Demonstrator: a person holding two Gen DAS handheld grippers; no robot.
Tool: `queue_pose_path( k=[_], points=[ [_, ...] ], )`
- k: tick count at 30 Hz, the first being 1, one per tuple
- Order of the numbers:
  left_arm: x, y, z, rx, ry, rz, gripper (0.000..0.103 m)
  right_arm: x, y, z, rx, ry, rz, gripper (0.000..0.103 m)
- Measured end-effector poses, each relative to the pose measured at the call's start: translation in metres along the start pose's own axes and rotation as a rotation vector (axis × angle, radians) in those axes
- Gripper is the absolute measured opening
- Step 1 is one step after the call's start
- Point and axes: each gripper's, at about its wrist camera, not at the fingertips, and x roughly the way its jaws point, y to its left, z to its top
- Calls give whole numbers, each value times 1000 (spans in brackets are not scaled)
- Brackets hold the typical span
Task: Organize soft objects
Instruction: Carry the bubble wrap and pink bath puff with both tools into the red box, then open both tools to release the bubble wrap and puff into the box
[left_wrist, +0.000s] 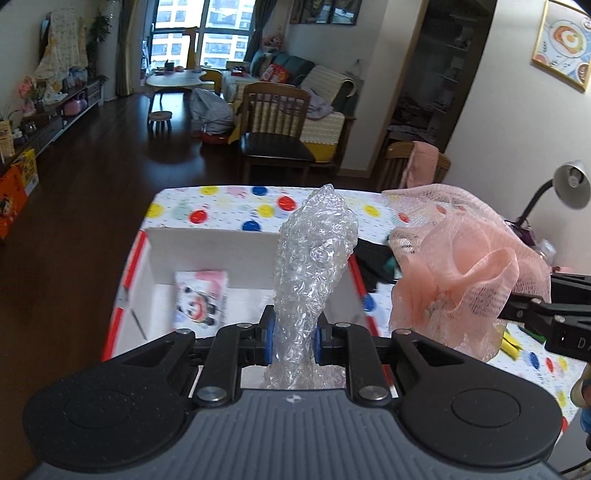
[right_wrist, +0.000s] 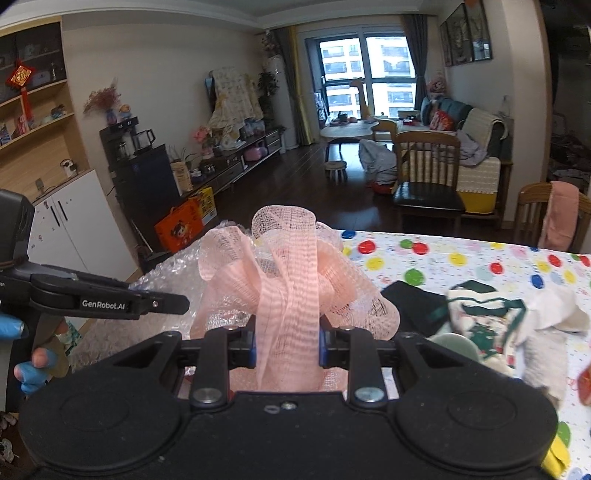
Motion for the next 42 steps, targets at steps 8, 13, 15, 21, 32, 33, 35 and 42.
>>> queue_pose_path(
  k=[8,13,15,21,32,33,35,42],
  points=[
    [26,38,20,-11,10,61,19,48,34,10,-16,50,2,26],
    [52,58,30,-27,37,105,19,79,49,12,-36,86,-15,26],
    [64,67,33,-37,52,122,19,91,54,12,-54,101,-26,26],
    [97,77,35,-24,94,169,19,130,69,11,-109,156,-54,26],
    [141,76,25,26,186,206,19,187,76,0,-136,265,-131,26],
    [144,76,24,29,194,209,19,189,77,-1,-144,273,-136,26],
    [147,77,22,32,208,212,19,194,79,-5,-160,284,-143,26],
    [151,77,12,37,237,201,19,201,83,-13,-183,308,-156,28]
  ],
)
